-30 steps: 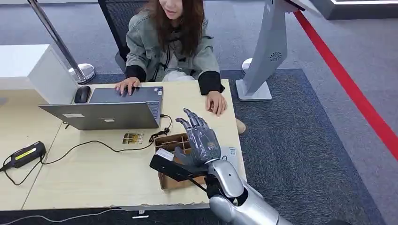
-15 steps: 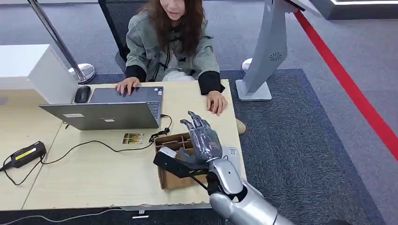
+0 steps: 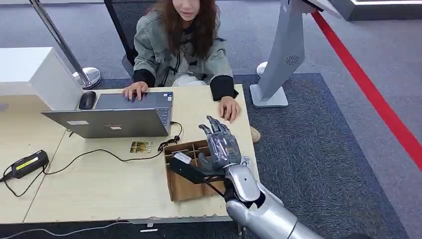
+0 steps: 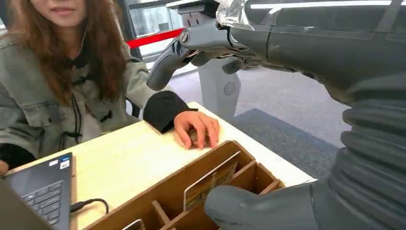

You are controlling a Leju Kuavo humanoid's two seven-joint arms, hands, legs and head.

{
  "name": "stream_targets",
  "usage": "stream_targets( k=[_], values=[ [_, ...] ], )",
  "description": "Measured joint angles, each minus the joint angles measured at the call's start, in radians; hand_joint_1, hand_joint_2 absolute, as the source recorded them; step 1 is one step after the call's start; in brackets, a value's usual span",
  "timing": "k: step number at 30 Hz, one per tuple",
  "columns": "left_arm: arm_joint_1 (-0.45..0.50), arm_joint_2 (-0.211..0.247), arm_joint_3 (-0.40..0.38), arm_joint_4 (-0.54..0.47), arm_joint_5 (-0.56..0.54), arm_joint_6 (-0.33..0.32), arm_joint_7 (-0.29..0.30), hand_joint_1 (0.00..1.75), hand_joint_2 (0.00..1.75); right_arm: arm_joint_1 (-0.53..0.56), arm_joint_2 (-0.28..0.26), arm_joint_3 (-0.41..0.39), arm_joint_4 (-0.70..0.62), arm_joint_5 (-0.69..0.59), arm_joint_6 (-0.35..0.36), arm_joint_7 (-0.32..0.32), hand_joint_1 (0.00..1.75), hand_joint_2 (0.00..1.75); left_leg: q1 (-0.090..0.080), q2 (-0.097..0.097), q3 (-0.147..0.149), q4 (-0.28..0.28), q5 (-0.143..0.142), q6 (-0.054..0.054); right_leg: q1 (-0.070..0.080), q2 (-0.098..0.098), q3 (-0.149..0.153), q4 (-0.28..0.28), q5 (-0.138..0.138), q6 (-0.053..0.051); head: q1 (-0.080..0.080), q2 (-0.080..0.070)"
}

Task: Pass the card to the sensor for recognition and then transmit it.

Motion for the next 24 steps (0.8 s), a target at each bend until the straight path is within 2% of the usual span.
stream_targets(
  k=[16, 24],
  values=[
    [-0.002, 0.0, 0.0, 0.0, -0.001, 0.003, 0.0, 0.0, 0.0, 0.0, -0.007, 0.001, 0.005, 0.03, 0.031, 0.011, 0.52, 1.75, 0.0, 0.0, 0.0, 0.0, 0.0, 0.0, 0.0, 0.0, 0.0, 0.0, 0.0, 0.0, 0.0, 0.0],
    [-0.004, -0.001, 0.0, -0.002, -0.011, 0.003, 0.0, 0.0, 0.0, -0.006, 0.01, 0.005, 0.015, 0.051, 0.06, 0.014, 0.59, 1.75, 0.0, 0.0, 0.0, 0.0, 0.0, 0.0, 0.0, 0.0, 0.0, 0.0, 0.0, 0.0, 0.0, 0.0]
  ],
)
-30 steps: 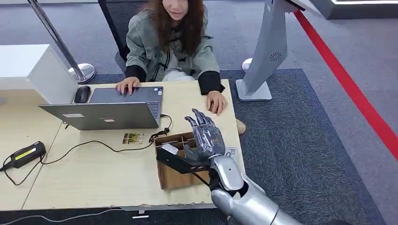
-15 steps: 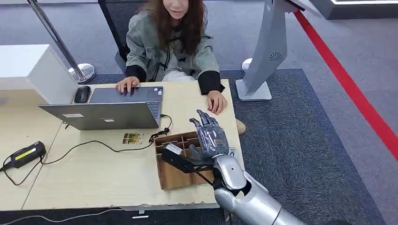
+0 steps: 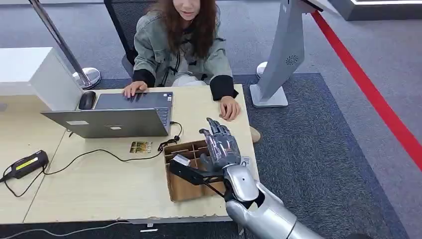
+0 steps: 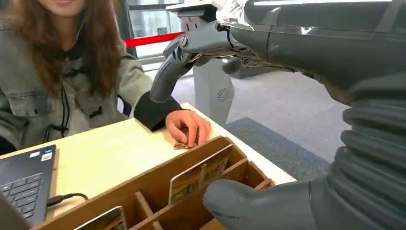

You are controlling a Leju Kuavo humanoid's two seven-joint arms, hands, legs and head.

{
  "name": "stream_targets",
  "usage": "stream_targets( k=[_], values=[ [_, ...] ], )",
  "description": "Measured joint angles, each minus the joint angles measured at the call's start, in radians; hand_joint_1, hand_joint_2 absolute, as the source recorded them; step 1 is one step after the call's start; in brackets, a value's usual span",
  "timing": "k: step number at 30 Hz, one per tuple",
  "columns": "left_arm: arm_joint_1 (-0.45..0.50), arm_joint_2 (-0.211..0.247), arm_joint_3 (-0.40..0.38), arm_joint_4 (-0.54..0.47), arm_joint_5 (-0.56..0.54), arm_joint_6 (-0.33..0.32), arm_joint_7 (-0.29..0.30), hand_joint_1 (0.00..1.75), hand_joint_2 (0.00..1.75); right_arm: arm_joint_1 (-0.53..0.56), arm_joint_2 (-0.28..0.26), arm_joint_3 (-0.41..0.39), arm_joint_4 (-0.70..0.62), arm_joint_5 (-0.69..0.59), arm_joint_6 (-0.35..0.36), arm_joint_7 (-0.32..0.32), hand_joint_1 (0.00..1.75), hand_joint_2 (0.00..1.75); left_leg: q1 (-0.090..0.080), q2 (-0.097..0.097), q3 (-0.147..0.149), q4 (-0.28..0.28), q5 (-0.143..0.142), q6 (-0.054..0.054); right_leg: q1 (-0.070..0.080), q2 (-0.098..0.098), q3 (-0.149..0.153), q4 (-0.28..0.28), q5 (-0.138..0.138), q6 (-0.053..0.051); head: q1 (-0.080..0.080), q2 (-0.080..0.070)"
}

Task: Pass the card to the sensor for recognition and then transmit it.

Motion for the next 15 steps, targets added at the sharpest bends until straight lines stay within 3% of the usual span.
stream_targets(
  k=[11, 15],
  values=[
    [-0.002, -0.001, 0.0, 0.0, -0.001, -0.001, 0.0, 0.0, 0.0, -0.022, 0.027, 0.021, 0.026, 0.011, 0.016, 0.0, 0.8, 1.75, 0.0, 0.0, 0.0, 0.0, 0.0, 0.0, 0.0, 0.0, 0.0, 0.0, 0.0, 0.0, 0.0, 0.0],
    [-0.002, -0.001, 0.0, -0.001, -0.003, -0.001, 0.0, 0.0, 0.0, -0.029, 0.03, 0.022, 0.031, 0.012, 0.016, 0.0, 0.73, 1.75, 0.0, 0.0, 0.0, 0.0, 0.0, 0.0, 0.0, 0.0, 0.0, 0.0, 0.0, 0.0, 0.0, 0.0]
  ],
)
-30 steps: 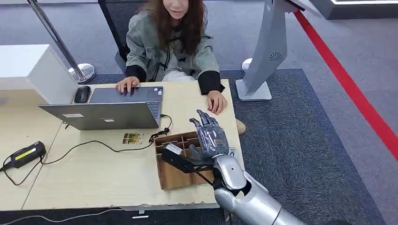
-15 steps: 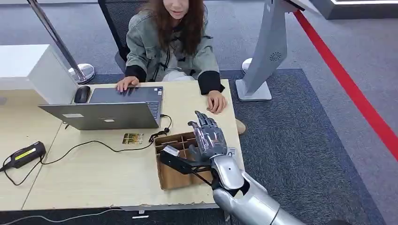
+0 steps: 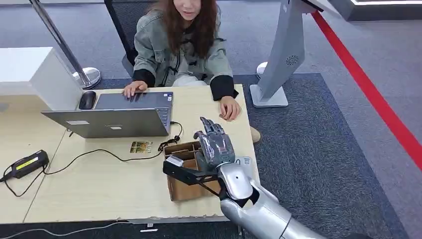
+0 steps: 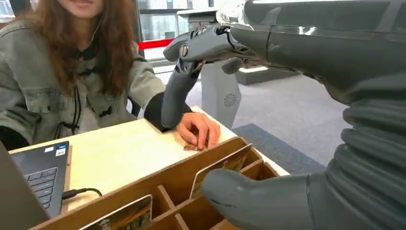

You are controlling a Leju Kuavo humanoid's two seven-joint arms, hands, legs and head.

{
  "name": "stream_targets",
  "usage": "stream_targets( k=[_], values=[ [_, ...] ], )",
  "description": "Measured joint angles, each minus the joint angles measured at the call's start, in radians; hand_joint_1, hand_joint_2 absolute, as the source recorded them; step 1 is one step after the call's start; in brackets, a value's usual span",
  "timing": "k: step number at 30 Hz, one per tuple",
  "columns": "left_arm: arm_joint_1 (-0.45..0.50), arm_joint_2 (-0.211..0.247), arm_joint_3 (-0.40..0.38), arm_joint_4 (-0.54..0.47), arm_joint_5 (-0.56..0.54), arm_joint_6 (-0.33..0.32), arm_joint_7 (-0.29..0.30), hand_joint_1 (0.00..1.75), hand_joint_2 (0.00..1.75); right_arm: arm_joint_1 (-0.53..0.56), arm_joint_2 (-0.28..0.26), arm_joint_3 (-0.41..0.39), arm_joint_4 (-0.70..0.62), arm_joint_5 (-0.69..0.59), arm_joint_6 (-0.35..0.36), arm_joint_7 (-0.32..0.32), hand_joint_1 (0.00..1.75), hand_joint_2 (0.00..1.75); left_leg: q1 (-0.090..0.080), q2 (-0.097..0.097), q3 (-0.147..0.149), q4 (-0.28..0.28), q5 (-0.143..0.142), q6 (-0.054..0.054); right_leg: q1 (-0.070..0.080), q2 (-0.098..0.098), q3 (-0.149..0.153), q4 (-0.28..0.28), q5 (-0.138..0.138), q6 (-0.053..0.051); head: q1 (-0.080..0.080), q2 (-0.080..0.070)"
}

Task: Pass the card to the sensor for recognition and then transmit it.

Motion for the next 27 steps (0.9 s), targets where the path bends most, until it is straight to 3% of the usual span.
stream_targets(
  k=[2, 4, 5, 27],
  values=[
    [0.0, 0.0, 0.0, -0.001, 0.0, 0.0, 0.0, 0.0, 0.0, -0.002, 0.003, 0.0, 0.006, 0.0, 0.001, 0.0, 0.35, 1.75, 0.0, 0.0, 0.0, 0.0, 0.0, 0.0, 0.0, 0.0, 0.0, 0.0, 0.0, 0.0, 0.0, 0.0],
    [0.0, 0.0, 0.0, -0.001, 0.0, 0.002, 0.0, 0.0, 0.0, -0.003, 0.005, 0.002, 0.008, 0.0, 0.002, 0.0, 0.35, 1.75, 0.0, 0.0, 0.0, 0.0, 0.0, 0.0, 0.0, 0.0, 0.0, 0.0, 0.0, 0.0, 0.0, 0.0],
    [0.0, 0.0, 0.0, -0.001, 0.0, 0.002, 0.0, 0.0, 0.0, -0.003, 0.006, 0.002, 0.009, 0.0, 0.003, 0.0, 0.26, 1.75, 0.0, 0.0, 0.0, 0.0, 0.0, 0.0, 0.0, 0.0, 0.0, 0.0, 0.0, 0.0, 0.0, 0.0],
    [-0.002, -0.001, 0.0, -0.002, 0.0, 0.01, 0.0, 0.0, 0.0, -0.005, 0.019, 0.009, 0.04, -0.007, -0.008, 0.0, 0.37, 1.75, 0.0, 0.0, 0.0, 0.0, 0.0, 0.0, 0.0, 0.0, 0.0, 0.0, 0.0, 0.0, 0.0, 0.0]
  ],
)
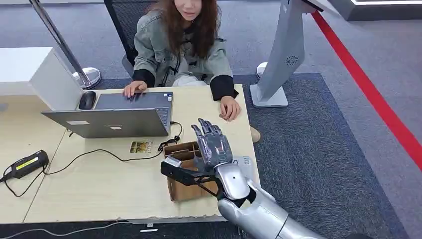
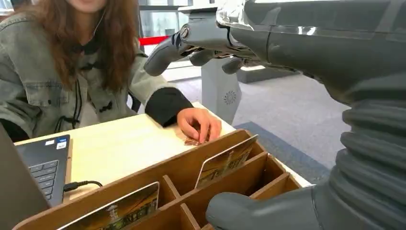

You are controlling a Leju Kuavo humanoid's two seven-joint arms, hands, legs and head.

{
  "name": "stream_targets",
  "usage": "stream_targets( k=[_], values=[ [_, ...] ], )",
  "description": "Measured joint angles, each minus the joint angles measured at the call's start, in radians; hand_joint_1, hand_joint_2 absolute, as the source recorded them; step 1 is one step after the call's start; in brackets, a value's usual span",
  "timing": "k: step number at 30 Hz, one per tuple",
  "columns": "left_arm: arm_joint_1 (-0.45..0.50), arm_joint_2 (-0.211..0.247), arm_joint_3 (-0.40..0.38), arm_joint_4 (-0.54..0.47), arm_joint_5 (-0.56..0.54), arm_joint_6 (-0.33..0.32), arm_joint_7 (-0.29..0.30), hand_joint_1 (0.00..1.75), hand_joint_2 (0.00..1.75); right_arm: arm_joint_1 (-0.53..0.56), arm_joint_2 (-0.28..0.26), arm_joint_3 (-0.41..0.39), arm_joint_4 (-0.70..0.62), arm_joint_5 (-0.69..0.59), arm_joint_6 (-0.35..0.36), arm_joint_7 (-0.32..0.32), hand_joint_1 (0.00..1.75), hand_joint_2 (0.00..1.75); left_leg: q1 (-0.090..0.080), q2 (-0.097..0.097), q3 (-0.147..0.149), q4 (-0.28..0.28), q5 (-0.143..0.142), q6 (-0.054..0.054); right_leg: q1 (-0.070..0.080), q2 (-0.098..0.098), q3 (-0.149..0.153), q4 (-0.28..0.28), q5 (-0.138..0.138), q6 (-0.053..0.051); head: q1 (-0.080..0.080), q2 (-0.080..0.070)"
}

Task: Pass the card to the sensor for recognition and then transmit it.

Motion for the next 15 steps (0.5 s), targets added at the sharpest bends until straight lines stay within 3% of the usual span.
stream_targets(
  k=[15],
  values=[
    [-0.003, -0.005, 0.0, 0.0, -0.004, 0.003, 0.0, 0.0, 0.0, -0.01, 0.002, 0.0, 0.075, -0.014, -0.043, -0.014, 0.38, 1.75, 0.0, 0.0, 0.0, 0.0, 0.0, 0.0, 0.0, 0.0, 0.0, 0.0, 0.0, 0.0, 0.0, 0.0]
  ],
)
